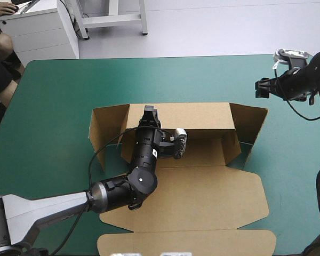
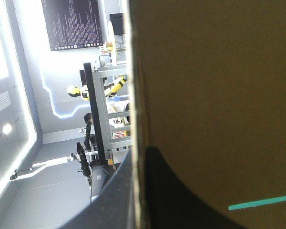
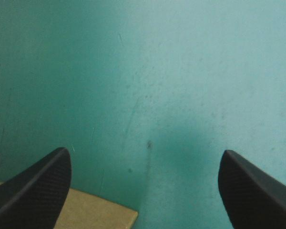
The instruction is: Fold the box
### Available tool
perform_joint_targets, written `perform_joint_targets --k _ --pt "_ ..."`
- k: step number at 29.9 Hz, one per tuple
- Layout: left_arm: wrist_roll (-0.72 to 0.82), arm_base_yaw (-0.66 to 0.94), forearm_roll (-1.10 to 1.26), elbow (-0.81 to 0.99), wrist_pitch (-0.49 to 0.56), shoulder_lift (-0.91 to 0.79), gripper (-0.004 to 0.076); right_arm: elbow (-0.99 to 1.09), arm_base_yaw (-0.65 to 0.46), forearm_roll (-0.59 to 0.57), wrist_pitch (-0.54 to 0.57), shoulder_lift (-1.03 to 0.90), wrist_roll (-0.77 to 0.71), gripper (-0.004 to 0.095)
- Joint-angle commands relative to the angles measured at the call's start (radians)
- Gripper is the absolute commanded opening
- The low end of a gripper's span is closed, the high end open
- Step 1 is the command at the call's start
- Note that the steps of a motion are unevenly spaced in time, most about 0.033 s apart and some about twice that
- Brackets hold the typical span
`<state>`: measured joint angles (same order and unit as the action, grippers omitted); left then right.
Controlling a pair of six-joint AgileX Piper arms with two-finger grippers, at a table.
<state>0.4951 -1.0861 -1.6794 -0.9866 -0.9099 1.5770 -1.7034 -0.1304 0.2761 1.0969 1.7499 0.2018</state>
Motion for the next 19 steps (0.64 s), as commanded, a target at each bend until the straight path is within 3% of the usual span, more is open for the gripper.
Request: perform_joint_targets --k 1,7,14,19 --pt "0.013 -0.007 -0.073 -0.025 -0.048 -0.044 -0.0010 -0.033 -0.007 0.056 0.054 -0.022 0.062 0.0764" --pt "0.013 -0.007 -0.075 -0.025 -0.048 -0.044 -0.0010 0.093 -0.007 0.087 0.046 -0.058 0.107 0.0764" --pt "0.013 -0.007 -0.075 -0.025 -0.048 -0.044 -0.0010 0.339 -0.007 0.192 -0.103 -0.175 0.198 0.0762" --pt "0.013 -0.007 -0.075 -0.025 -0.052 -0.044 -0.0010 0.427 -0.007 0.266 -0.127 -0.262 0.263 0.0762"
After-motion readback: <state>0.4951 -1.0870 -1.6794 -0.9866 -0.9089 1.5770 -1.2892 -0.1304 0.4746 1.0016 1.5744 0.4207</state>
